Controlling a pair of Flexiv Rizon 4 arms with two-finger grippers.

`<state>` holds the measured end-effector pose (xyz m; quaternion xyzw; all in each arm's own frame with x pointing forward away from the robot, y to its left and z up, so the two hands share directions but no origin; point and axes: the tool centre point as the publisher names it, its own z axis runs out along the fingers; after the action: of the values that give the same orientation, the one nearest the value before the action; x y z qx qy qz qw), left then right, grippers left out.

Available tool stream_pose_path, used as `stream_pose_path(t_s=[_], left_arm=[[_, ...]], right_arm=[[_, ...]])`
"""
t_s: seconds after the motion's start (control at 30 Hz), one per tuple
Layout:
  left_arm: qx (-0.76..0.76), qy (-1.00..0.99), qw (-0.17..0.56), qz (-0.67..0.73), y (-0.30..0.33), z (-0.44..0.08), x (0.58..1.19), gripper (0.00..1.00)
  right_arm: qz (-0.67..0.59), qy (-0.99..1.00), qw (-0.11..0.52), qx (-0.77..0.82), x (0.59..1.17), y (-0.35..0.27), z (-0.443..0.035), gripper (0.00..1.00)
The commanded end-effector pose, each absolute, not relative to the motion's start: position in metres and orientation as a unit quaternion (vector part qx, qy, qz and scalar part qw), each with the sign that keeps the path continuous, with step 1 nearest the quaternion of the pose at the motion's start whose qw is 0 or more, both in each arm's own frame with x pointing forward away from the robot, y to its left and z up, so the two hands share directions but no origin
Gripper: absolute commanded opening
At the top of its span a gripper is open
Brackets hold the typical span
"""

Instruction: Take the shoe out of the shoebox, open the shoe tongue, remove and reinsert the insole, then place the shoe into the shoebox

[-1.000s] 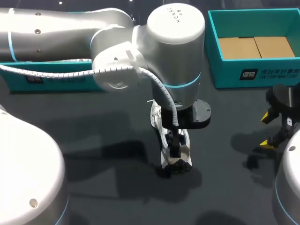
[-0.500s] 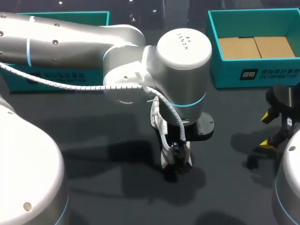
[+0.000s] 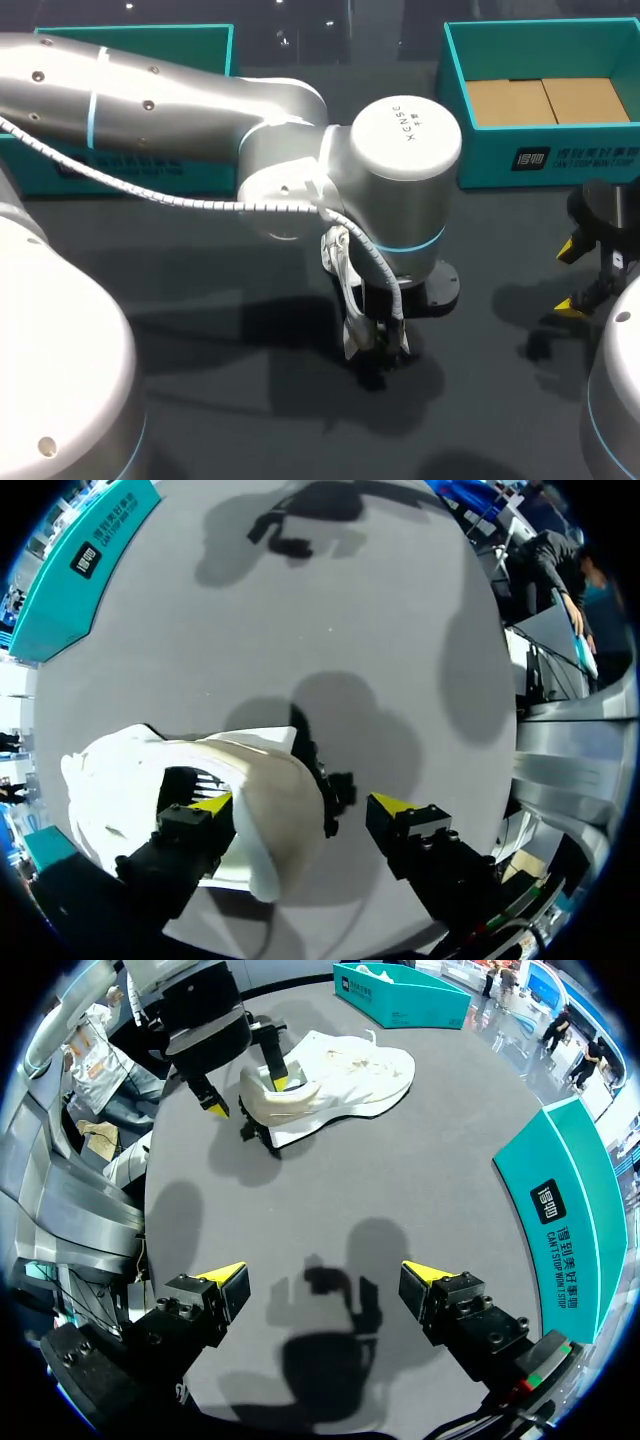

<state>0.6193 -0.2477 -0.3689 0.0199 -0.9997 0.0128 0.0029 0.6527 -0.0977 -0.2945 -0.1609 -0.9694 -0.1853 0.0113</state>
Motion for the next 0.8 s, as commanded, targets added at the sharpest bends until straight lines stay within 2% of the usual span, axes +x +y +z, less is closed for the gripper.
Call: stream_pose_path(t_s=[0.03,0.27,0.37,0.57,0.8], left_arm=[[0.024,-1.0,0.003,0.014,-0.246,-0.373,0.618,0.77],[0.027,-0.999,0.012,0.014,-0.243,-0.38,0.619,0.75],[0.029,-0.999,0.013,0.013,-0.243,-0.382,0.62,0.69],[0.031,-0.999,0.017,0.013,-0.246,-0.385,0.62,0.64],[0.032,-0.999,0.016,0.007,-0.25,-0.387,0.617,0.64]], right_arm=[[-0.185,-0.969,0.01,-0.161,0.651,-0.098,-0.294,1.0],[-0.185,-0.969,0.01,-0.161,0.651,-0.098,-0.294,1.0],[-0.185,-0.969,0.01,-0.161,0.651,-0.098,-0.294,1.0],[-0.185,-0.969,0.01,-0.161,0.651,-0.098,-0.294,1.0],[-0.185,-0.969,0.01,-0.161,0.651,-0.098,-0.294,1.0]])
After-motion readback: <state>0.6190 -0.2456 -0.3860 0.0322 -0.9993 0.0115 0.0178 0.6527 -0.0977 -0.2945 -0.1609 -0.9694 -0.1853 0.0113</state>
